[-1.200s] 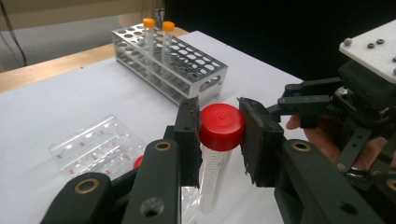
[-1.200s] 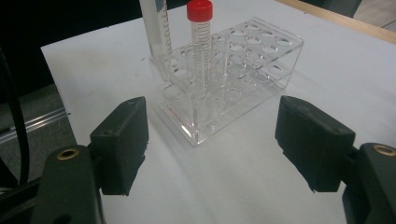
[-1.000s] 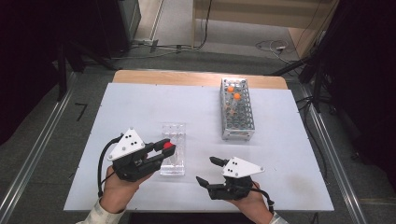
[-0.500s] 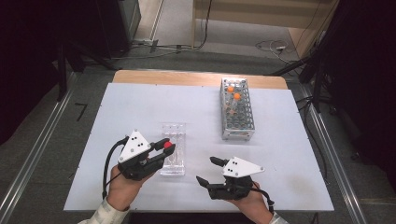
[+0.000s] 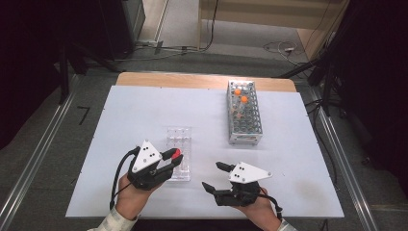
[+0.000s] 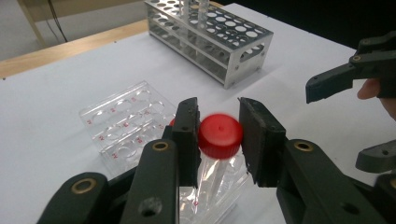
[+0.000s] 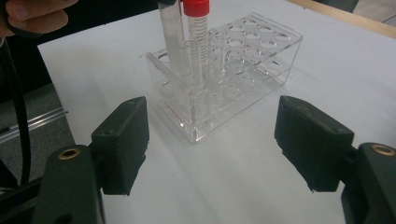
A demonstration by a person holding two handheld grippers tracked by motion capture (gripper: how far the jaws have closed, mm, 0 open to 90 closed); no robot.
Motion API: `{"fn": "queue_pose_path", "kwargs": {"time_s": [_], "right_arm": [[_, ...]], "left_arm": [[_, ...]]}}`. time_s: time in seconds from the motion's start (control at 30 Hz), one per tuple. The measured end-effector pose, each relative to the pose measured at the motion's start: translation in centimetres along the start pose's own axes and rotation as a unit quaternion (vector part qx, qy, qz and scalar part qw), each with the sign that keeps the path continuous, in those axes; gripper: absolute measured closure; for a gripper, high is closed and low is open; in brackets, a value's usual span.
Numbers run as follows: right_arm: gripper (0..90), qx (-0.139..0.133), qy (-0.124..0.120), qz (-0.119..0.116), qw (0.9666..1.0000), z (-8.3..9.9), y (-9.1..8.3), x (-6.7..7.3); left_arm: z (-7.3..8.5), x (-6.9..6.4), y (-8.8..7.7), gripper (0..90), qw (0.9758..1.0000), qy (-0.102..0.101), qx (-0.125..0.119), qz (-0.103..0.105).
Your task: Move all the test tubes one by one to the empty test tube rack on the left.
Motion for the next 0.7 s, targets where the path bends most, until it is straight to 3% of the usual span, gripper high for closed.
{"fn": "queue_pose_path", "kwargs": {"time_s": [0.17,0.4,0.53,0.7], "right_arm": [[25.2,0.000,0.001,0.000,1.0000,0.0,0.0,0.0],[25.3,-0.003,0.004,0.004,1.0000,0.0,0.0,-0.2],[25.6,-0.011,0.013,0.019,0.9997,-0.2,-0.2,-0.9],[26.7,-0.028,0.053,0.047,0.9971,-0.7,-0.6,-2.9]], "left_arm": [[-0.1,0.0,-0.2,64.7,1.0000,0.000,-0.004,0.000],[-0.3,0.3,-0.6,59.7,0.9997,-0.016,-0.018,0.003],[-0.4,1.0,-0.8,43.8,0.9986,-0.041,-0.032,-0.008],[-0.2,1.9,-0.8,26.0,0.9962,-0.073,-0.033,-0.033]]}}
Point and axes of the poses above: each handheld gripper's, and its own axes: y roughly forward along the jaws, z roughly out of its underside, x roughly to its left, the point moved 3 cm from there along y, roughly forward along the jaws, and after that the axes turned 6 degrees about y, right-handed, at the moved point
